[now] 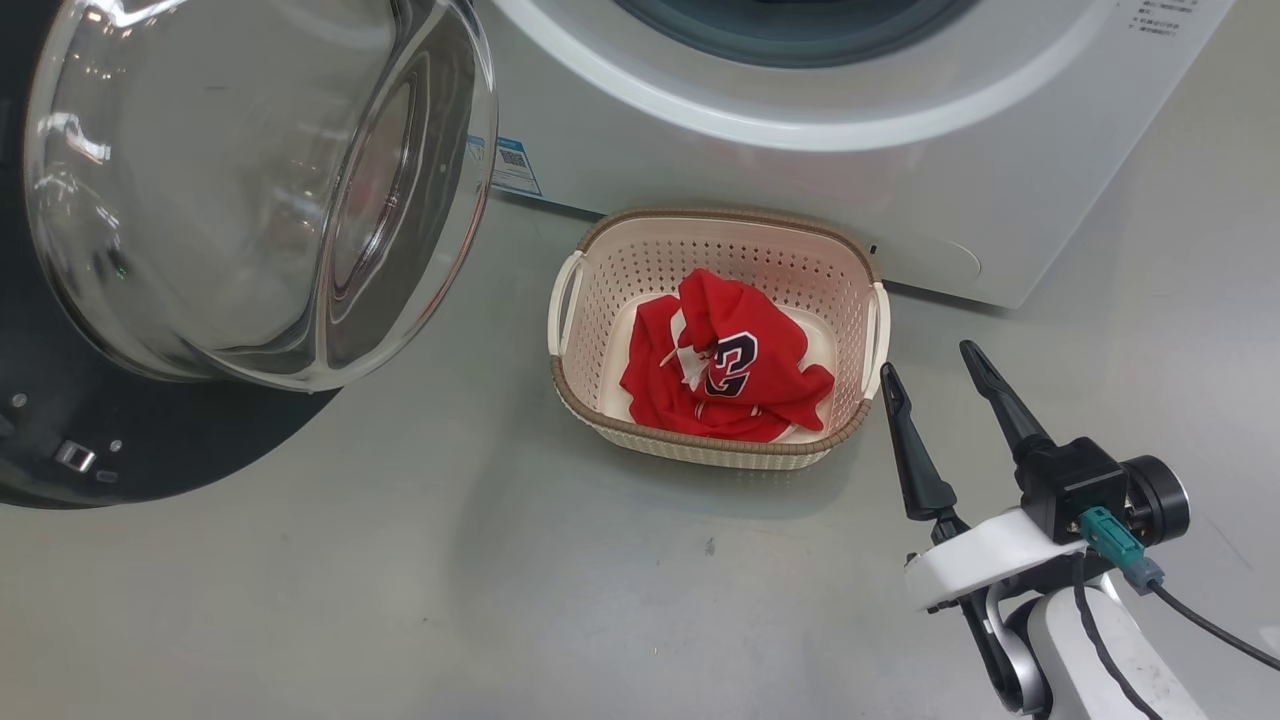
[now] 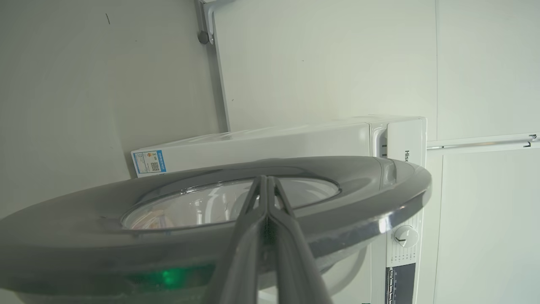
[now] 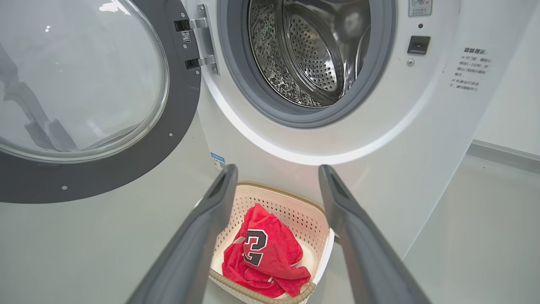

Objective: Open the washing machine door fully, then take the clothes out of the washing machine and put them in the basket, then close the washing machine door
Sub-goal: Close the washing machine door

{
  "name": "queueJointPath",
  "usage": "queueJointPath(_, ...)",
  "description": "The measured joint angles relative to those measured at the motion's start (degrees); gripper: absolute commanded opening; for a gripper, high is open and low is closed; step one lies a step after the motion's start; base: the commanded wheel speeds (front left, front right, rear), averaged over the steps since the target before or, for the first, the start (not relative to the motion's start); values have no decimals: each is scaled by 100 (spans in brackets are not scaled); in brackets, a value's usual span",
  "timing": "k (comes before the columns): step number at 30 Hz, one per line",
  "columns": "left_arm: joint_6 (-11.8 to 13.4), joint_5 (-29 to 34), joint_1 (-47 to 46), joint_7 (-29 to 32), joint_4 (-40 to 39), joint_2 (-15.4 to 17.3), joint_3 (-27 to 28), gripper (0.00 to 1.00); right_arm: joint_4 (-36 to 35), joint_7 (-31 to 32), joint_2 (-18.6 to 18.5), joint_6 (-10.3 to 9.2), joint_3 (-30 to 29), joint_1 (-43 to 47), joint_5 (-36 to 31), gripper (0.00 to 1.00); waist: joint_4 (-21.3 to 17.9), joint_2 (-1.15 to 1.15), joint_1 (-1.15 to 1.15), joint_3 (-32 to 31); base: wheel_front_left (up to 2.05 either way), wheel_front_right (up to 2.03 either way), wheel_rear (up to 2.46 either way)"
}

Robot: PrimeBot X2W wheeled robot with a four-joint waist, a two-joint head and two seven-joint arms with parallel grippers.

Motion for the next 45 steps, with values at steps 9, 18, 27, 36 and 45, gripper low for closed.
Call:
queueJointPath(9,-147,-303,2,645,-44,-76,-85,0,71,-2,1,0,-9,0,0,100,3,0,0,-70,0,0,0)
queueJointPath(18,-249,-471,64,1148,-204,-75,-211,0,144,-20,33,0,-7,2,12,100,-16,0,0,-258,0,0,0)
queueJointPath(27,-353,-482,264,1494,-441,-60,-281,0,197,-54,86,9,35,3,34,100,-102,0,0,-399,0,0,0)
queueJointPath(36,-425,-515,459,1796,-784,-92,-446,0,259,-103,167,10,75,5,85,100,-265,0,0,-537,0,0,0)
queueJointPath(45,-460,-514,644,1962,-1128,-98,-521,0,307,-154,245,11,141,5,119,100,-553,0,0,-634,0,0,0)
